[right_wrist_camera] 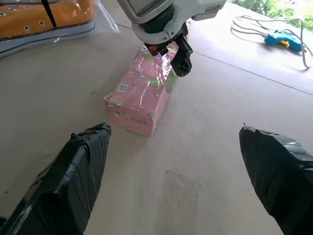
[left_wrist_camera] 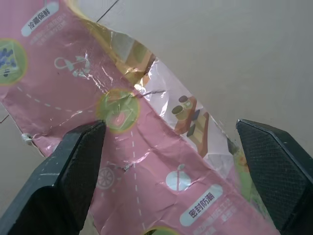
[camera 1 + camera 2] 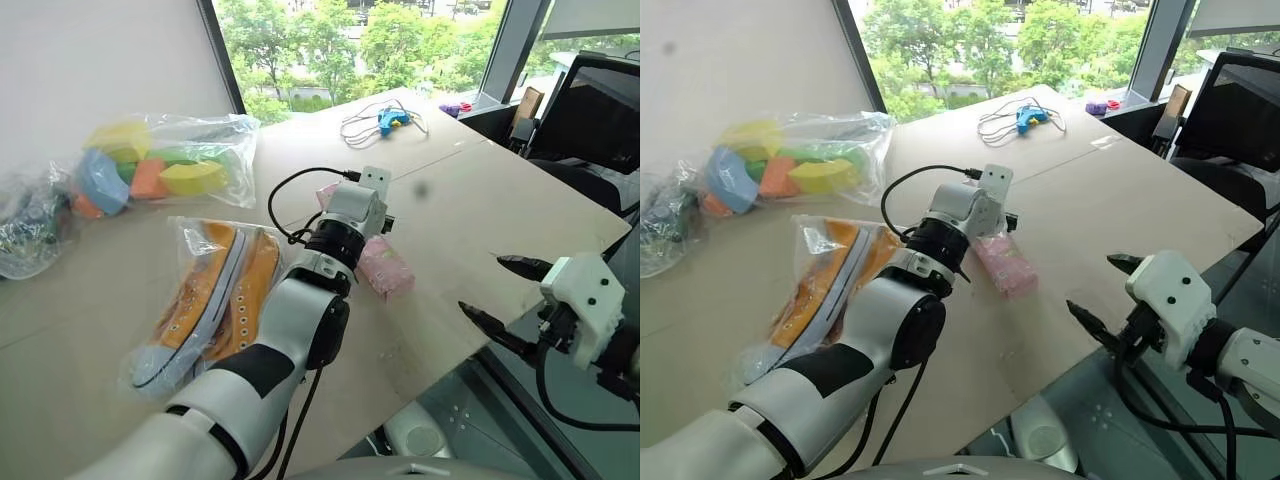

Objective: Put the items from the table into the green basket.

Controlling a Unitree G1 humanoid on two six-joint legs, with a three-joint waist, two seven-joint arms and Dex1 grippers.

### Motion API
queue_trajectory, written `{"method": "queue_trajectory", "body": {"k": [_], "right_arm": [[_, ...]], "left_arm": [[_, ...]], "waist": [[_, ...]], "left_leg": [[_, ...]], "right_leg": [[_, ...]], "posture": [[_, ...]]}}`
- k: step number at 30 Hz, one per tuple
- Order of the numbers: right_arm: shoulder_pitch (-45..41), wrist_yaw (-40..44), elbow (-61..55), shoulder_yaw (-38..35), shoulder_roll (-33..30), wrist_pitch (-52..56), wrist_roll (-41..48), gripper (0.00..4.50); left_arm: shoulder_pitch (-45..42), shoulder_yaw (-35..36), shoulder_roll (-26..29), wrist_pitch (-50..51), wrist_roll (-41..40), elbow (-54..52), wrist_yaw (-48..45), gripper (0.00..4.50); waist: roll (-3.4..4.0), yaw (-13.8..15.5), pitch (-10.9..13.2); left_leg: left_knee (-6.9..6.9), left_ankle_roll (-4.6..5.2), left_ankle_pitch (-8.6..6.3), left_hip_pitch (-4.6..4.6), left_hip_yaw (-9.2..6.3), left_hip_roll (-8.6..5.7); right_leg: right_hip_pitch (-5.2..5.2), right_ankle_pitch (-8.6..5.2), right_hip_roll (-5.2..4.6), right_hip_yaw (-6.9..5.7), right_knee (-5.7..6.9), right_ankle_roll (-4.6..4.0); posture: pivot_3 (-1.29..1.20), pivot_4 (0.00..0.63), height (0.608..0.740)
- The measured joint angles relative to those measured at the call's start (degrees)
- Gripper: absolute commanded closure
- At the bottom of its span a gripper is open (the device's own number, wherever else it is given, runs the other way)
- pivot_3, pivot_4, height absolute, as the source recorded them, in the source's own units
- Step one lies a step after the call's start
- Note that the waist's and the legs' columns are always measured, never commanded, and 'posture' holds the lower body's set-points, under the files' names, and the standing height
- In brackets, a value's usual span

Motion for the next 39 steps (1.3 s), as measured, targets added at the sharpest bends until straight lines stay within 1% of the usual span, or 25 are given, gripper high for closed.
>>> {"method": "queue_trajectory", "body": {"k": [4, 6, 9, 12, 16, 19, 22, 25, 28, 32, 35, 37, 38, 39], "right_arm": [[-0.37, 0.16, 0.00, 0.29, 0.04, 0.63, 0.00, 0.00], [-0.70, 0.60, 0.14, 0.40, 0.03, 0.84, -0.14, 0.00], [-1.32, 1.13, 0.17, 0.72, 0.03, 1.01, -0.25, 0.00], [-2.16, 1.48, 0.60, 1.11, 0.03, 1.05, -0.30, 0.00], [-2.92, 2.29, 1.58, 1.91, 0.02, 1.07, -0.76, 0.00], [-3.23, 2.52, 1.75, 2.59, 0.02, 1.09, -1.08, 0.00], [-3.66, 2.53, 1.79, 2.82, 0.03, 1.10, -1.43, 0.00], [-3.68, 2.57, 1.85, 2.88, 0.06, 1.10, -1.90, 0.00], [-4.31, 2.50, 1.93, 4.22, 0.29, 1.10, -2.53, 0.00], [-4.79, 2.46, 1.93, 4.93, 0.74, 1.10, -2.98, 0.00], [-4.88, 2.73, 2.41, 5.16, 0.81, 1.05, -3.50, 0.00], [-6.24, 3.08, 3.11, 6.35, 0.81, 0.99, -4.08, 0.00], [-6.91, 3.22, 3.42, 6.94, 0.81, 0.99, -4.19, 0.00], [-7.15, 3.35, 3.45, 7.01, 0.81, 0.99, -4.21, 0.00]], "left_arm": [[0.54, -1.23, 0.47, 2.75, 1.25, -9.71, -0.12, 0.11], [1.82, -0.45, 0.58, 4.72, 1.31, -11.90, 0.22, 0.11], [5.38, 1.30, 0.66, 6.33, 1.33, -11.54, 0.97, 0.11], [5.60, 3.38, 0.15, 6.70, 1.00, -11.28, 2.13, 0.11], [4.67, 9.74, -0.19, 7.00, -0.61, -8.60, 5.98, 0.11], [2.45, 15.25, -0.40, 6.99, -2.77, -5.78, 9.80, 0.11], [0.48, 18.79, -0.51, 6.75, -4.43, -3.75, 12.70, 0.11], [-0.26, 18.48, -0.42, 5.15, -4.50, -2.30, 13.13, 0.11], [-0.05, 15.98, 0.31, 2.81, -4.16, -0.55, 12.79, 0.11], [2.25, 12.51, 1.46, 2.88, -3.56, -2.01, 10.82, 0.11], [3.71, 10.43, 2.24, 3.38, -3.30, -3.36, 8.65, 0.91], [4.48, 10.11, 2.15, 2.70, -3.26, -3.34, 7.53, 1.75], [4.49, 9.97, 1.97, 2.29, -3.28, -3.33, 7.01, 2.28], [4.49, 9.82, 1.84, 2.01, -3.29, -3.34, 6.75, 2.67]], "waist": [[-0.09, 0.13, 0.09], [-0.07, 0.29, 0.08], [-0.09, 0.36, 0.09], [-0.09, 0.62, 0.06], [-0.14, 0.58, 0.06], [-0.07, 0.57, 0.00], [-0.06, 0.54, 0.00], [0.01, 0.61, -0.04], [0.01, 0.56, -0.05], [0.05, 0.18, -0.13], [0.07, 0.12, -0.23], [0.18, 0.19, -0.44], [0.21, 0.33, -0.46], [0.22, 0.46, -0.48]], "left_leg": [[-0.01, 0.03, -0.01, -0.16, -0.02, 0.01], [-0.04, 0.11, -0.03, -0.16, -0.04, 0.01], [-0.05, 0.14, -0.02, -0.15, -0.05, 0.00], [-0.04, 0.10, -0.04, -0.14, -0.03, -0.02], [-0.04, 0.07, -0.06, 0.03, -0.03, 0.02], [-0.04, 0.05, -0.05, 0.05, -0.04, 0.01], [-0.04, 0.04, -0.05, 0.03, -0.04, 0.00], [-0.04, 0.04, -0.05, 0.02, -0.04, -0.04], [-0.04, 0.04, -0.05, 0.02, -0.03, -0.05], [-0.04, 0.02, -0.04, 0.08, -0.03, -0.03], [-0.04, -0.04, 0.00, 0.12, -0.08, -0.01], [-0.04, -0.05, 0.00, 0.14, -0.09, -0.02], [-0.04, -0.06, 0.01, 0.19, -0.12, -0.03], [-0.04, -0.06, 0.01, 0.20, -0.13, -0.04]], "right_leg": [[-0.31, -0.01, -0.02, 0.00, 0.00, 0.02], [-0.31, -0.05, -0.02, 0.00, -0.02, 0.07], [-0.35, -0.06, -0.05, 0.00, -0.02, 0.09], [-0.27, -0.06, -0.07, 0.01, -0.02, 0.09], [0.01, -0.06, -0.07, -0.02, -0.03, 0.09], [0.03, -0.06, -0.05, -0.03, -0.03, 0.10], [0.02, -0.06, -0.05, -0.05, -0.02, 0.10], [0.02, -0.06, -0.02, -0.03, -0.03, 0.10], [0.02, -0.04, -0.05, -0.01, -0.03, 0.12], [0.03, -0.02, -0.14, 0.03, -0.01, 0.16], [0.03, 0.01, -0.09, 0.04, 0.00, 0.21], [0.05, 0.03, -0.11, 0.04, 0.00, 0.23], [0.13, 0.03, -0.12, 0.02, 0.00, 0.24], [0.15, 0.03, -0.12, 0.00, 0.00, 0.25]], "posture": [[-0.44, 0.063, 0.740], [-0.44, 0.063, 0.740], [-0.43, 0.061, 0.740], [-0.42, 0.060, 0.740], [-0.42, 0.059, 0.740], [-0.43, 0.058, 0.740], [-0.42, 0.056, 0.740], [-0.43, 0.054, 0.740], [-0.43, 0.052, 0.740], [-0.40, 0.046, 0.740], [-0.40, 0.041, 0.740], [-0.39, 0.037, 0.740], [-0.39, 0.036, 0.740], [-0.39, 0.035, 0.740]]}}
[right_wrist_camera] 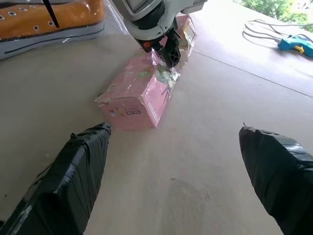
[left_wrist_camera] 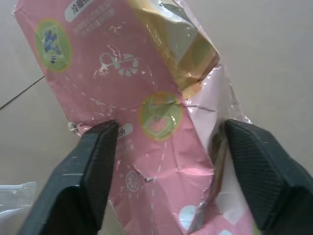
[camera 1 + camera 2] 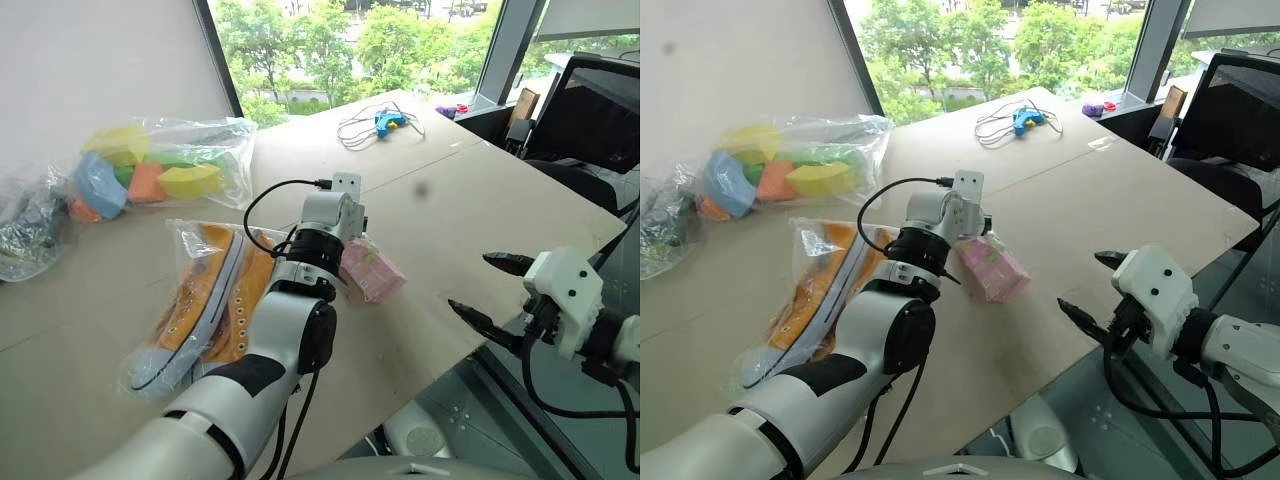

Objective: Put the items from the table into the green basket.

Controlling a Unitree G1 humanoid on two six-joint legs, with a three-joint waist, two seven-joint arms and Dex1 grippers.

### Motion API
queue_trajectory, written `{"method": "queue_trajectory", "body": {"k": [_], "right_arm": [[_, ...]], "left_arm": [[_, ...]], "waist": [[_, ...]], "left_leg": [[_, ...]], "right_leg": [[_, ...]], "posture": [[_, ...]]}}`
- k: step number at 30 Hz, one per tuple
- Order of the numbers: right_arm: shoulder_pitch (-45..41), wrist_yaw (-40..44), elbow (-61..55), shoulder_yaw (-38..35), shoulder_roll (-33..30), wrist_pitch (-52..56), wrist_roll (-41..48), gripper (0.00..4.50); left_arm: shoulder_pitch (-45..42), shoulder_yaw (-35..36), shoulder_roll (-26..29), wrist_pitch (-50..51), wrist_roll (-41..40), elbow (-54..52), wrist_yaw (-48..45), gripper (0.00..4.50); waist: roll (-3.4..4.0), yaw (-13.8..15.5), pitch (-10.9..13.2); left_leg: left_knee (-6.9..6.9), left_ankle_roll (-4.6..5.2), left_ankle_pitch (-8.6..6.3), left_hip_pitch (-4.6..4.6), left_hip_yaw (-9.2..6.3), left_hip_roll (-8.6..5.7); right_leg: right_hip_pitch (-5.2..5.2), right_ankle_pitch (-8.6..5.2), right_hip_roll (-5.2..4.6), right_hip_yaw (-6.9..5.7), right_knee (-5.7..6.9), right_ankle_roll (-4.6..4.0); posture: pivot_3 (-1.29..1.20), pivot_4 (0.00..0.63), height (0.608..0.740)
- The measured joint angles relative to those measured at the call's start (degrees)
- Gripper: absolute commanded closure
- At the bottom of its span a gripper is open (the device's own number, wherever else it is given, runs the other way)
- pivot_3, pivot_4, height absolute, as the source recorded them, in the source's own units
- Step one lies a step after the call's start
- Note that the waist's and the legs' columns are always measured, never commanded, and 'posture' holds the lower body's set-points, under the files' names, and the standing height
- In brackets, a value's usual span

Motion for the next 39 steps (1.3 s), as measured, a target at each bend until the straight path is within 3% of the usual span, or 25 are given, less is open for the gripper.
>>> {"method": "queue_trajectory", "body": {"k": [4, 9, 12, 16, 18, 22, 23, 29, 32, 39], "right_arm": [[-0.36, 0.70, 0.11, 0.02, 0.00, 0.00, -0.17, 0.00], [-0.53, 1.51, 0.24, 0.05, -0.01, 0.01, -0.62, 0.00], [-0.89, 1.74, 0.37, 0.20, 0.00, 0.01, -0.94, 0.00], [-1.07, 2.03, 1.53, 0.65, 0.07, 0.00, -1.49, 0.00], [-2.17, 2.18, 2.19, 1.98, 0.12, -0.08, -1.88, 0.00], [-3.81, 3.06, 3.07, 3.44, 0.21, -0.43, -2.68, 0.00], [-4.33, 3.20, 3.49, 3.94, 0.22, -0.48, -2.97, 0.00], [-5.54, 4.22, 5.14, 5.74, 1.05, -1.42, -4.53, 0.00], [-6.85, 4.44, 5.71, 7.61, 1.38, -1.77, -5.30, 0.00], [-6.59, 5.54, 5.66, 7.26, 1.40, -2.06, -5.51, 0.00]], "left_arm": [[0.28, -1.56, -0.31, 0.08, 0.02, -1.79, -1.66, 4.35], [4.85, -4.53, 0.39, 1.05, -0.08, -10.85, -6.18, 4.44], [9.96, -8.41, 4.33, 2.54, -1.00, -21.27, -12.30, 4.44], [11.90, -9.54, 10.60, 7.08, -4.50, -33.16, -20.75, 3.04], [12.09, -6.25, 11.12, 9.46, -7.93, -37.42, -24.22, 2.27], [12.01, 1.28, 13.38, 17.51, -16.06, -39.19, -31.14, 0.27], [12.01, 1.84, 14.95, 18.34, -16.92, -39.56, -32.09, 0.03], [11.97, 1.97, 22.70, 20.49, -19.37, -43.63, -36.58, 0.03], [14.83, -4.52, 24.07, 22.54, -21.77, -47.87, -40.10, 0.03], [16.48, -9.76, 14.48, 23.51, -19.82, -44.92, -36.00, 0.03]], "waist": [[0.03, 0.53, -0.06], [0.19, 1.14, -0.14], [0.19, 1.28, -0.10], [0.24, 2.68, -0.13], [0.25, 4.04, -0.15], [0.28, 6.56, -0.16], [0.28, 6.95, -0.16], [0.33, 9.41, -0.26], [0.50, 11.17, -0.37], [0.55, 13.83, -0.42]], "left_leg": [[0.00, 0.00, 0.00, 0.01, -0.01, -0.01], [0.00, -0.01, 0.01, -0.08, -0.05, 0.01], [0.00, -0.03, 0.02, -0.19, -0.03, 0.01], [0.01, 0.00, 0.06, -0.40, -0.05, 0.00], [0.01, 0.05, 0.03, -0.41, -0.07, -0.01], [0.01, 0.27, 0.15, -0.41, -0.08, -0.04], [0.01, 0.28, 0.15, -0.40, -0.08, -0.03], [0.02, 0.21, 0.19, -0.38, -0.09, -0.07], [0.02, 0.09, 0.26, -0.39, -0.14, -0.21], [0.14, 0.36, 0.11, -0.48, -0.15, -0.28]], "right_leg": [[0.03, 0.01, 0.00, 0.01, -0.02, 0.02], [-0.04, 0.01, 0.01, 0.02, -0.03, 0.01], [-0.42, 0.02, 0.01, 0.09, 0.02, 0.00], [-0.74, 0.04, 0.00, 0.15, 0.10, -0.04], [-0.74, 0.05, -0.02, 0.14, 0.05, -0.07], [-0.75, 0.05, -0.03, 0.12, 0.05, -0.07], [-0.75, 0.06, -0.02, 0.12, 0.05, -0.09], [-0.74, 0.20, -0.09, 0.14, 0.05, -0.32], [-0.74, 0.22, -0.25, 0.11, 0.06, -0.37], [-0.74, 0.24, -0.34, 0.08, 0.06, -0.40]], "posture": [[-0.39, 0.034, 0.740], [-0.38, 0.030, 0.740], [-0.36, 0.025, 0.740], [-0.34, 0.021, 0.740], [-0.32, 0.013, 0.740], [-0.31, 0.008, 0.740], [-0.30, 0.006, 0.740], [-0.27, 0.004, 0.740], [-0.27, 0.009, 0.740], [-0.30, 0.019, 0.740]]}}
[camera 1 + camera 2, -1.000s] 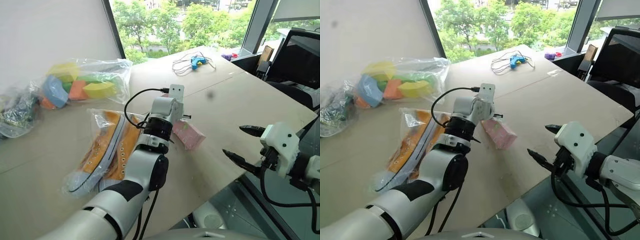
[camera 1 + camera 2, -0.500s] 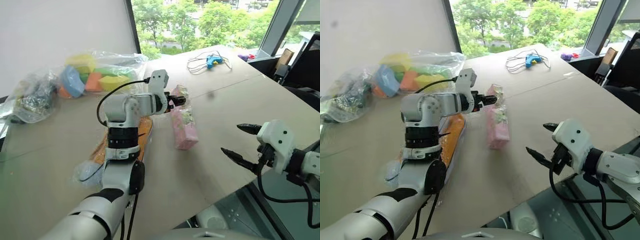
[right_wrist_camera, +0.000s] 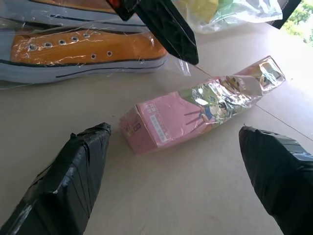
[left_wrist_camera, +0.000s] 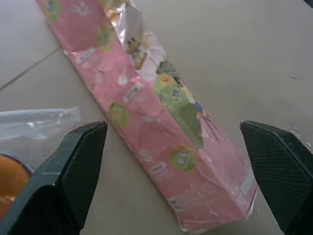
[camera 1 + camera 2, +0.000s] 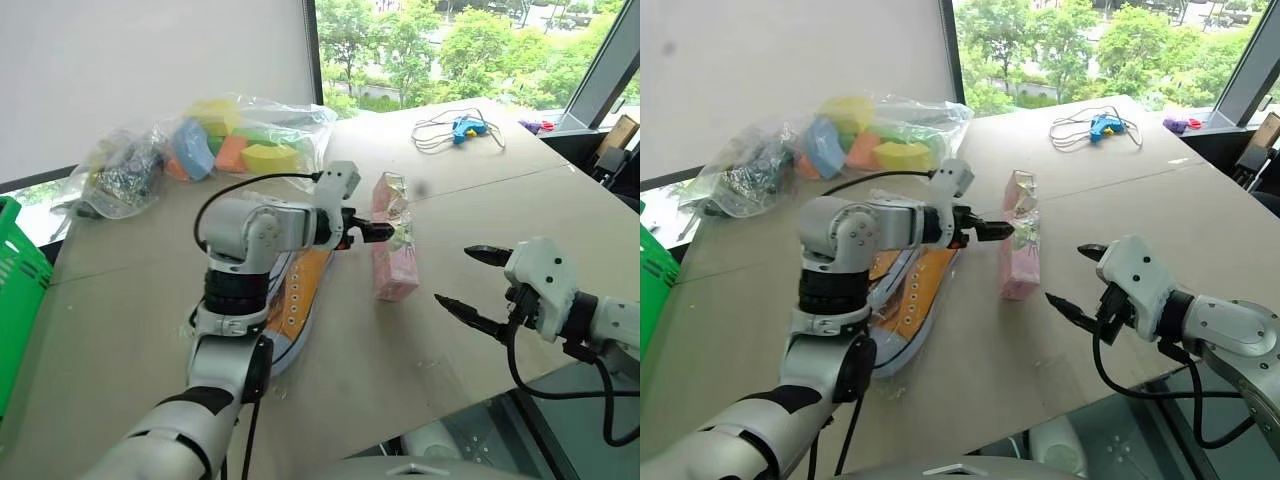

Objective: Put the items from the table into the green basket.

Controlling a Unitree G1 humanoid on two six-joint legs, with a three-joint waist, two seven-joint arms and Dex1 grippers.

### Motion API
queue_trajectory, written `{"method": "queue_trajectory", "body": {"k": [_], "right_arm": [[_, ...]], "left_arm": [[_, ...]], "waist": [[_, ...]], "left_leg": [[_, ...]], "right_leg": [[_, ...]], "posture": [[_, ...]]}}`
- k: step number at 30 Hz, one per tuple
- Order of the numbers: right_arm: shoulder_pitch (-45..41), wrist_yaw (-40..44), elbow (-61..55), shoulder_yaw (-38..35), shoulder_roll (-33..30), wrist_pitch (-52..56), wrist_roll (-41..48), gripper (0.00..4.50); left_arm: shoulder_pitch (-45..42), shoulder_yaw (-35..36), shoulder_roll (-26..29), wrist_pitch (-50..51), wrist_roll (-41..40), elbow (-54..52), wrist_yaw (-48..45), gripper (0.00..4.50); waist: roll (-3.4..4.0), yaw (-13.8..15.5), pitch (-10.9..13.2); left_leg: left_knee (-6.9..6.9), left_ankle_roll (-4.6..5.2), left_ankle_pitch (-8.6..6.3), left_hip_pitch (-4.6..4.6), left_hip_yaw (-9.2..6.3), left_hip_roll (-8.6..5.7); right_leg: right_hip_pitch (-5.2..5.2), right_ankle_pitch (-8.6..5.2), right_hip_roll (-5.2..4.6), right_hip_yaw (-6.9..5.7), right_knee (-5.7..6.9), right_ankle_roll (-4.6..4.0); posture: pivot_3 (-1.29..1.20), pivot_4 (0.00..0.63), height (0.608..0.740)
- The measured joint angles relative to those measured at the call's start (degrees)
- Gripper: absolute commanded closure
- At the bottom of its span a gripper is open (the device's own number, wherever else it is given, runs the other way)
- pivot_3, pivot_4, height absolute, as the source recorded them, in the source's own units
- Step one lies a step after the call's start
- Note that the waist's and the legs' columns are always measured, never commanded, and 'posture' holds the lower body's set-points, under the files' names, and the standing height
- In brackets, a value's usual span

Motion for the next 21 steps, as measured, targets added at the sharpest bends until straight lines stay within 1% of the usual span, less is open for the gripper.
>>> {"method": "queue_trajectory", "body": {"k": [4, 8, 13, 15, 17, 18, 20, 21], "right_arm": [[0.99, -0.06, -0.21, -0.82, -0.02, 0.71, 0.08, 0.00], [1.24, -0.22, -1.27, -0.88, -0.01, 1.15, 0.29, 0.00], [2.02, -0.49, -2.03, -2.12, -0.01, 2.10, 0.60, 0.00], [2.24, -0.86, -2.60, -2.80, 0.00, 2.25, 0.63, 0.00], [2.79, -1.32, -3.36, -2.98, 0.06, 2.44, 0.70, 0.00], [3.03, -1.44, -3.63, -2.98, 0.24, 2.49, 0.74, 0.00], [3.54, -1.57, -3.71, -3.03, 0.61, 2.50, 0.71, 0.00], [3.62, -1.70, -3.73, -3.02, 0.74, 2.49, 0.64, 0.00]], "left_arm": [[-0.45, -3.63, -2.75, -1.21, 3.25, 4.97, 2.76, 0.03], [-3.23, -7.72, -4.80, -3.19, 4.84, 8.50, 2.88, 0.03], [-5.21, -8.81, -5.41, -3.74, 5.44, 11.30, 2.30, 0.03], [-5.58, -11.32, -4.00, -4.20, 6.79, 13.14, 2.25, 0.03], [-5.11, -13.11, -1.44, -5.27, 7.43, 13.92, 1.63, 0.03], [-4.99, -15.17, 0.96, -6.60, 7.74, 13.46, 0.85, 0.03], [-4.48, -16.78, 3.81, -7.69, 8.43, 12.42, -0.05, 0.03], [-3.48, -17.48, 6.78, -7.81, 8.44, 10.83, -1.27, 0.03]], "waist": [[0.00, -0.01, 0.00], [0.03, -0.26, -0.01], [0.08, -0.87, -0.04], [0.13, -1.42, -0.07], [0.12, -2.37, -0.07], [0.14, -3.18, -0.09], [0.18, -3.97, -0.14], [0.18, -4.56, -0.14]], "left_leg": [[0.00, 0.01, 0.00, -0.01, 0.00, 0.01], [0.01, 0.03, 0.00, -0.01, 0.03, 0.01], [0.03, 0.05, 0.00, -0.01, 0.04, 0.03], [0.03, 0.07, -0.01, 0.02, 0.06, 0.02], [0.04, 0.07, -0.01, 0.03, 0.08, 0.07], [0.04, 0.07, -0.01, 0.05, 0.10, 0.09], [0.04, 0.07, -0.01, 0.15, 0.13, 0.12], [0.04, 0.06, -0.01, 0.20, 0.13, 0.13]], "right_leg": [[0.00, 0.01, 0.03, 0.00, 0.02, -0.02], [0.00, 0.00, 0.04, 0.01, 0.01, -0.02], [0.01, 0.00, 0.10, 0.02, 0.01, -0.01], [0.03, -0.01, 0.14, 0.05, 0.01, 0.00], [0.03, -0.01, 0.20, 0.10, 0.01, 0.00], [0.04, -0.01, 0.21, 0.12, 0.02, 0.01], [0.07, -0.01, 0.28, 0.23, 0.02, 0.01], [0.10, -0.02, 0.30, 0.25, 0.04, 0.03]], "posture": [[-0.33, 0.024, 0.740], [-0.35, 0.029, 0.740], [-0.37, 0.034, 0.740], [-0.38, 0.034, 0.740], [-0.37, 0.031, 0.740], [-0.37, 0.030, 0.740], [-0.37, 0.029, 0.740], [-0.36, 0.028, 0.740]]}}
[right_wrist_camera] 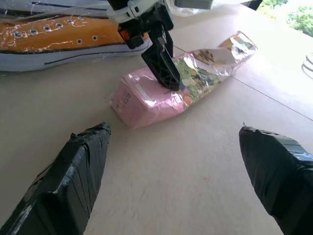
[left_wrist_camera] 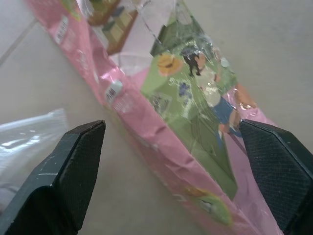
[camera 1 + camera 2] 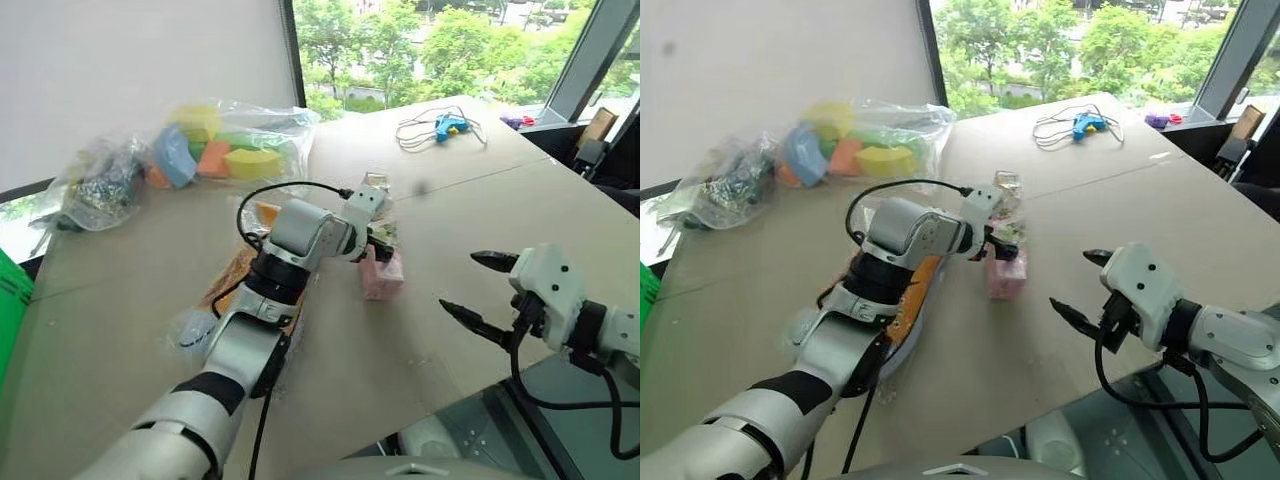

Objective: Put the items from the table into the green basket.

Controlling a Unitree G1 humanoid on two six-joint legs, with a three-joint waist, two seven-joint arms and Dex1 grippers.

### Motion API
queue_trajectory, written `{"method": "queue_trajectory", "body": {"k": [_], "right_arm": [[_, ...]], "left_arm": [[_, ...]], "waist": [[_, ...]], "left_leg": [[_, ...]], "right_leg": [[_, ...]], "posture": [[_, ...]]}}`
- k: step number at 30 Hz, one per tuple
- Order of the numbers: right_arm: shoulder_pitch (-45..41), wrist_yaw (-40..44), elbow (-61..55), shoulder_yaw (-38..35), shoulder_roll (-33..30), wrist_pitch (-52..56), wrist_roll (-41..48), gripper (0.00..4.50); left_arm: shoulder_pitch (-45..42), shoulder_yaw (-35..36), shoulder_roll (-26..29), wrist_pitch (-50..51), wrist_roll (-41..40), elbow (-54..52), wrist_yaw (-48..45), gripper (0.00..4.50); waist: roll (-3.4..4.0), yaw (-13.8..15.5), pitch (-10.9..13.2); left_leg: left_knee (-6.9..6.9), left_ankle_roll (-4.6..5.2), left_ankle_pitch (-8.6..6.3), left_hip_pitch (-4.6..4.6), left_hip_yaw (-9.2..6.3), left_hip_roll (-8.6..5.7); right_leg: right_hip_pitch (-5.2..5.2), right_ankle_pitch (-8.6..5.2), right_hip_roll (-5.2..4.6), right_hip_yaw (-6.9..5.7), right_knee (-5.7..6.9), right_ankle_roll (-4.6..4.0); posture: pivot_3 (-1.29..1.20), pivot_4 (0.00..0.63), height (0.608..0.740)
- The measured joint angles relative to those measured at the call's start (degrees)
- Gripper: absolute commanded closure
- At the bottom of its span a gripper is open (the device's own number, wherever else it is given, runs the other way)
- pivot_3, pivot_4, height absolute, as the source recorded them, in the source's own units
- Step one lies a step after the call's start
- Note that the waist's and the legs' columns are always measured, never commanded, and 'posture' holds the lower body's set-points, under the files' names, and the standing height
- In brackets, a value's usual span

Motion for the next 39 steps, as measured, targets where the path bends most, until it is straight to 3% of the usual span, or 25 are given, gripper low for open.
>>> {"method": "queue_trajectory", "body": {"k": [4, 9, 16, 30, 35, 39], "right_arm": [[-0.05, -0.06, 0.13, 0.08, 0.29, -0.08, -0.27, 0.00], [-2.05, 0.44, 1.08, 1.13, 0.29, -0.52, -0.80, 0.00], [-3.43, 1.46, 2.39, 2.53, 0.29, -0.58, -1.17, 0.00], [-1.67, 1.56, 1.65, 0.82, 0.29, -0.36, 0.06, 0.00], [-2.52, 1.62, 1.88, 1.23, 0.29, -0.46, -0.11, 0.00], [-2.99, 1.66, 2.03, 1.75, 0.29, -0.59, -0.52, 0.00]], "left_arm": [[0.55, 1.56, 2.75, 3.97, -2.86, -5.52, -3.77, 0.03], [-4.03, 5.97, -3.49, 12.08, -5.32, -7.18, -3.65, 0.03], [-5.48, 2.87, -9.47, 7.11, 0.46, 1.97, 2.61, 0.03], [-6.40, 1.34, -10.84, 6.63, 6.64, 2.53, 8.26, 0.03], [-6.23, 3.88, -15.70, 3.06, 7.79, 9.34, 9.80, 0.03], [-9.04, 9.94, -20.07, -1.70, 8.08, 20.28, 11.25, 0.03]], "waist": [[0.01, -1.15, -0.02], [-0.03, -0.10, -0.07], [-0.03, 0.17, -0.09], [-0.02, 0.05, -0.10], [-0.01, 0.08, -0.23], [-0.01, 0.43, -0.65]], "left_leg": [[0.07, -0.01, 0.01, 0.06, -0.08, 0.02], [0.15, 0.07, -0.03, -0.05, -0.13, -0.10], [0.12, 0.09, -0.05, -0.06, -0.13, -0.08], [0.12, 0.09, -0.06, -0.09, -0.12, -0.08], [0.12, 0.09, -0.06, -0.04, -0.11, -0.09], [0.13, 0.09, -0.05, 0.01, -0.14, -0.12]], "right_leg": [[0.01, -0.08, 0.14, 0.09, 0.03, 0.15], [0.00, -0.08, 0.14, 0.05, -0.01, 0.17], [-0.04, 0.04, 0.10, 0.09, -0.01, -0.04], [-0.06, 0.02, 0.06, 0.09, -0.01, 0.00], [-0.02, 0.00, 0.06, 0.07, -0.01, 0.04], [0.07, -0.09, 0.14, -0.01, -0.03, 0.18]], "posture": [[-0.34, 0.022, 0.740], [-0.33, 0.016, 0.740], [-0.35, 0.014, 0.740], [-0.35, 0.012, 0.740], [-0.36, 0.013, 0.740], [-0.36, 0.013, 0.740]]}}
